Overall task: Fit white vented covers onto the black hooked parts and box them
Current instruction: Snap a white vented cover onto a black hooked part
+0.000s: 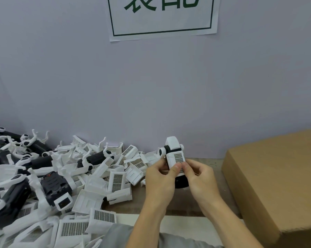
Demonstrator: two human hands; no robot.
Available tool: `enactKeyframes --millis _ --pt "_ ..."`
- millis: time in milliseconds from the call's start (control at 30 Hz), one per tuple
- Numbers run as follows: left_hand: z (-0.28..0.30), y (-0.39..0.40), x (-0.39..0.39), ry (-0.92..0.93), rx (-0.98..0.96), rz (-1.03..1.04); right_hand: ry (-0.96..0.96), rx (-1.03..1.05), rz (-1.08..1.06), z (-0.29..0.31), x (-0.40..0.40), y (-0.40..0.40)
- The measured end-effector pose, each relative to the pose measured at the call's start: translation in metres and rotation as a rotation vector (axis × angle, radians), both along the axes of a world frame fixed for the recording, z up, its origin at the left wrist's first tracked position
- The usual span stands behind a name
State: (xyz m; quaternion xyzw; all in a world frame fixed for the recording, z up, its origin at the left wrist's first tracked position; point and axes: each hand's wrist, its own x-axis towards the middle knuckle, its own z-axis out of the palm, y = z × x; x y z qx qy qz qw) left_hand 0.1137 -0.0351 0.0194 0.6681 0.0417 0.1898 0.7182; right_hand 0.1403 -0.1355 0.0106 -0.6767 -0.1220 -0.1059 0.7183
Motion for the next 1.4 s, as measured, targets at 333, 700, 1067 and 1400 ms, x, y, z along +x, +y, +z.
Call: enactKeyframes --millis 333,700,1067,1400 --pt "0.006 0.0 0.0 0.037 -0.31 0.001 -0.149 -0.456 -0.09 -0.003 -0.005 0.003" --pt "0.008 0.017 0.004 -0.103 -0.027 0.303 0.231 0.053 -0.089 0.001 0.001 -0.01" --pt "0.015 0.022 0.001 -0.037 -0.315 0.031 0.646 0.539 0.336 0.014 -0.007 -0.017" --pt "0.018 0.036 0.002 0.005 -0.3 0.028 0.566 0.408 0.396 0.017 -0.004 -0.03"
